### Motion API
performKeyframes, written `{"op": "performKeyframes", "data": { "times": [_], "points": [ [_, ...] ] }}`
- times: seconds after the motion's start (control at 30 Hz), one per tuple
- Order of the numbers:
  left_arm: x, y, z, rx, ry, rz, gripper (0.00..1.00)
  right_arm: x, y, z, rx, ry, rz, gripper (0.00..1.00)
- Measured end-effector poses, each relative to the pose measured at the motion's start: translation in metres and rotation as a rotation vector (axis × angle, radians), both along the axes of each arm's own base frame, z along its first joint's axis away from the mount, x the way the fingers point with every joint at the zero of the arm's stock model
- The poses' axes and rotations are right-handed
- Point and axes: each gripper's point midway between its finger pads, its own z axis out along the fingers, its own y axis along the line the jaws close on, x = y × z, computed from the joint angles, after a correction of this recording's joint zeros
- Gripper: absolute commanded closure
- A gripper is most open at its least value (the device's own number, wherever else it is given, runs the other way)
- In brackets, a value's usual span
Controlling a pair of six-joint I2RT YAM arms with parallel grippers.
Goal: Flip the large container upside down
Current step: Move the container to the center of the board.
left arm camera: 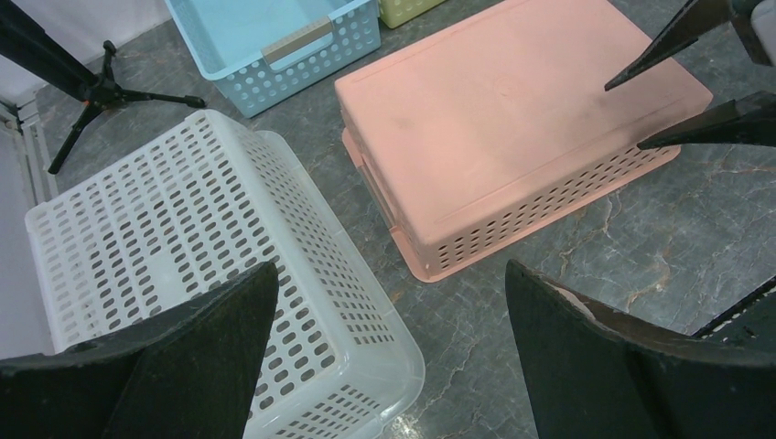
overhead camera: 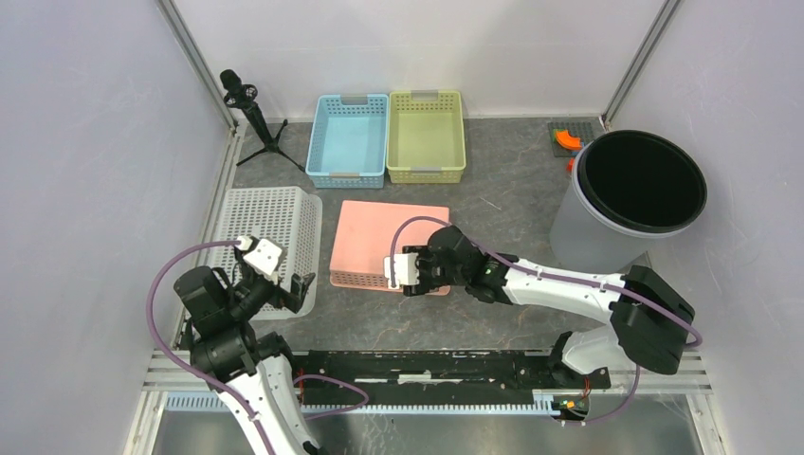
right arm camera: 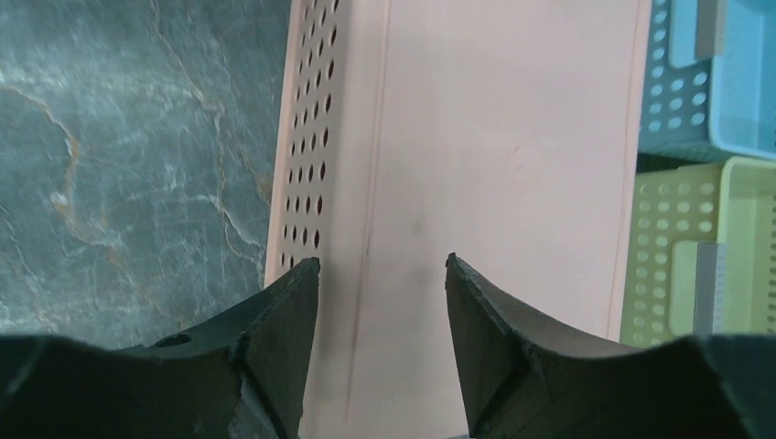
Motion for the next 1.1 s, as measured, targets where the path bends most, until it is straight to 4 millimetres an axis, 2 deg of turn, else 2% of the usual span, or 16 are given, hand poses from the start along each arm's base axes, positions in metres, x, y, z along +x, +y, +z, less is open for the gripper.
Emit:
{"op": "performKeyframes", "data": {
  "times": [0.1, 0.2, 0.5, 0.83, 0.97, 1.03, 1.1],
  "points": [
    [0.002, 0.0, -0.001, -0.014, 0.015, -0.008, 0.0, 0.002, -0.012, -0.014, -0.053, -0.01, -0.022, 0.58],
    [0.007, 0.002, -0.004, -0.034, 0.051, -0.018, 0.0, 0.001, -0.024, -0.029, -0.1, -0.016, -0.03, 0.59],
    [0.028, 0.013, 0.021, -0.031, 0.073, -0.042, 0.0, 0.011, -0.053, -0.027, -0.09, 0.025, -0.055, 0.65],
    [0.047, 0.021, 0.022, -0.045, 0.075, -0.06, 0.0, 0.027, -0.119, -0.028, -0.122, 0.016, -0.152, 0.65],
    [0.054, 0.025, 0.018, -0.058, 0.097, -0.063, 0.0, 0.034, -0.152, -0.028, -0.174, 0.003, -0.207, 0.63],
    [0.056, 0.026, 0.017, -0.06, 0.1, -0.063, 0.0, 0.035, -0.169, -0.029, -0.212, -0.002, -0.237, 0.61],
    [0.056, 0.026, 0.017, -0.063, 0.1, -0.061, 0.0, 0.036, -0.184, -0.028, -0.25, 0.002, -0.262, 0.54]
  ]
}}
